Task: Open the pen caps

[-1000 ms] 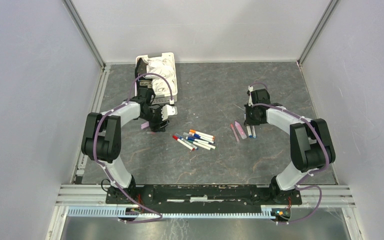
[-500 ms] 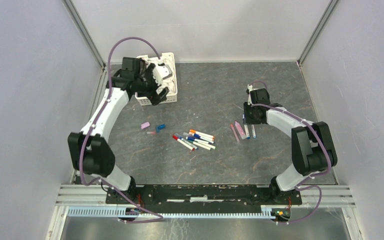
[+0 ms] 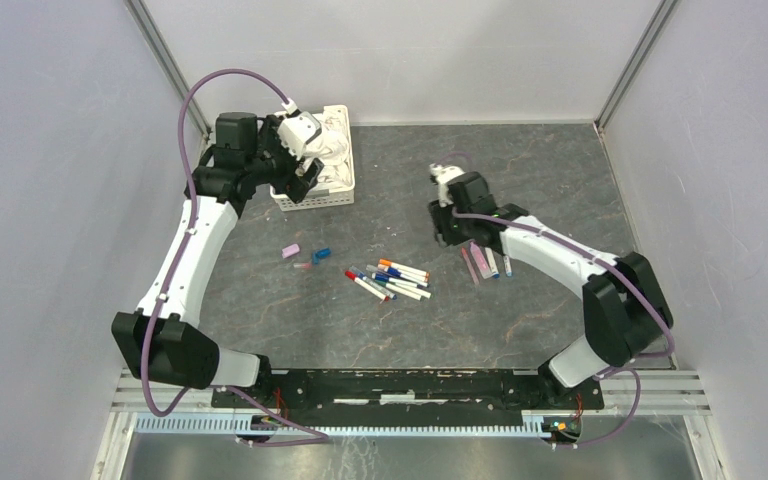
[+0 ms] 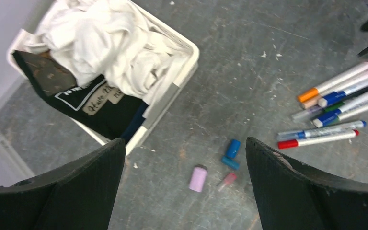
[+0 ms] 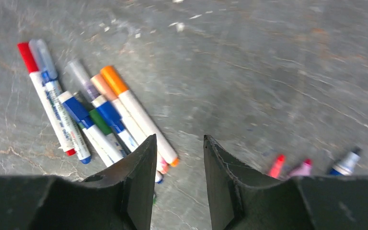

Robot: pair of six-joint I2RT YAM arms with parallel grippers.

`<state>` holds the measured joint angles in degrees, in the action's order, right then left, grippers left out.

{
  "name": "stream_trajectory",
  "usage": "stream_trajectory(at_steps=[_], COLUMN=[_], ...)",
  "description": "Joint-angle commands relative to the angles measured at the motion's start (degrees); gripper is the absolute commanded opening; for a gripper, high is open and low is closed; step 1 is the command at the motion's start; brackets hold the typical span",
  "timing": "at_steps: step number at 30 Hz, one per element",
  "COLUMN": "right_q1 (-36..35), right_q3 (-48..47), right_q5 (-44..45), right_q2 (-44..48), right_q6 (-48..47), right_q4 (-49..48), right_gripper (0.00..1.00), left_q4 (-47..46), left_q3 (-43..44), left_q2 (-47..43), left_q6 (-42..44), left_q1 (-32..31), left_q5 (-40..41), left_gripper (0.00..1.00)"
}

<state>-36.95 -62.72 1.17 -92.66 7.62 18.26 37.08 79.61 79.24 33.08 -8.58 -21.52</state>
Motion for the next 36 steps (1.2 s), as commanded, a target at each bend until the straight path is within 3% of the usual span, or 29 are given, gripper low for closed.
stream_trajectory(at_steps=[1,12,27,36], right_q1=[-4.3,-6.5,-5.6,-3.5], right_q3=[-3.1,-2.4,0.0,0.1], right_q5=[-1.1,-0.6,0.2,-4.0], right_q2=[-5.8,-10.8,-13.3,-10.7], right_q6=[-4.7,-5.3,-6.0,-5.8], right_q4=[0.7,-0.5,-1.9,-2.1], right_gripper=[0.44,0.35,0.31,0.03], left_q4=[2.8,4.3,6.0,9.9], left_q3=[-0.8,-1.5,-1.6,-2.8], left_q2=[-1.3,-1.8,-1.3,-0.9], left_q6=[-2.8,-0.7,1.3,7.4], left_q1=[0.1,0.1,0.1,0.1], left_q5=[-5.9,-7.3,-9.9,-15.0], left_gripper=[1.0,1.0,1.0,1.0])
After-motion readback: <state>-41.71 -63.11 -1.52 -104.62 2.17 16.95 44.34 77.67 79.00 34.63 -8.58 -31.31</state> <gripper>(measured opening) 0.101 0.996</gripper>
